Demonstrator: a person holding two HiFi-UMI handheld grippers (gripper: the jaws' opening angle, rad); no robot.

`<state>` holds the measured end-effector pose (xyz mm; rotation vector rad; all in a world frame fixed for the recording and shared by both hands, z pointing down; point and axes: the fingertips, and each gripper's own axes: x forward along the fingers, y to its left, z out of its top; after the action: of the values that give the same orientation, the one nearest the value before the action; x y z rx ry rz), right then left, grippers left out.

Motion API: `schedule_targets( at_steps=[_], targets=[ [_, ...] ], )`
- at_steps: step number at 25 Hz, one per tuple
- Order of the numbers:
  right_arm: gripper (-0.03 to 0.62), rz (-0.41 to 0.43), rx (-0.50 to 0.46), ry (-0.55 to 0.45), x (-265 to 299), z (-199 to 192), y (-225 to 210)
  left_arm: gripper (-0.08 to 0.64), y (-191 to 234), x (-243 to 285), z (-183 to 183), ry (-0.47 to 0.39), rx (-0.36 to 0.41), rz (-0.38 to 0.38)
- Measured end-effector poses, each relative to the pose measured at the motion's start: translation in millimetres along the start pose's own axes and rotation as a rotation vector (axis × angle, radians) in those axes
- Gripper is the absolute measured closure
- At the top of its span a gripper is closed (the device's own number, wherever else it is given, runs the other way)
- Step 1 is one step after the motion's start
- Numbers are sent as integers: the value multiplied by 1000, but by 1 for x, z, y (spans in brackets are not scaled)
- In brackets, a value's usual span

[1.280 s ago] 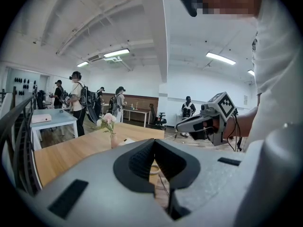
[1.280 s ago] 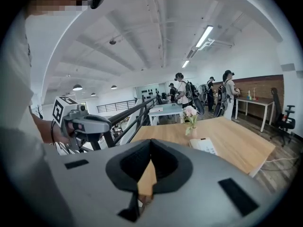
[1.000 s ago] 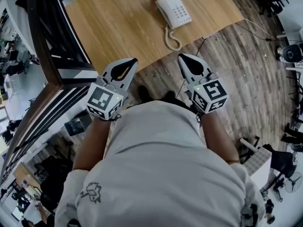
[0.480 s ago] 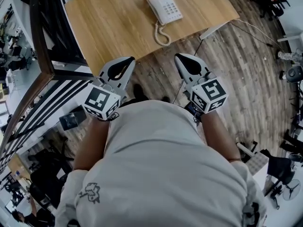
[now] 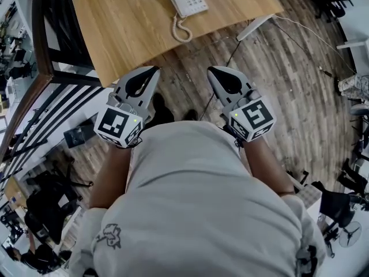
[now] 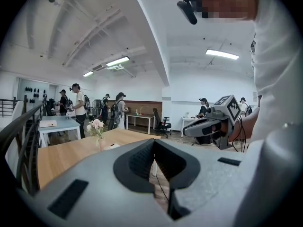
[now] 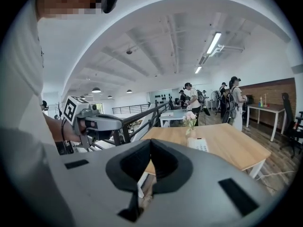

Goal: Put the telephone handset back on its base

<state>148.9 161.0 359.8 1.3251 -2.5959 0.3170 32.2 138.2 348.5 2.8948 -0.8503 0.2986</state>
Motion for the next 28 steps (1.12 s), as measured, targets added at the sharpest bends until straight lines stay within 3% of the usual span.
schedule_targets(
  at_steps=[10, 28],
  targets=[
    [586, 56, -50, -40, -39, -11, 15, 554, -49, -7, -1, -12, 14, 18],
    [586, 58, -57, -50, -41, -9, 9, 554, -51, -11, 3, -38, 10, 51]
  ],
)
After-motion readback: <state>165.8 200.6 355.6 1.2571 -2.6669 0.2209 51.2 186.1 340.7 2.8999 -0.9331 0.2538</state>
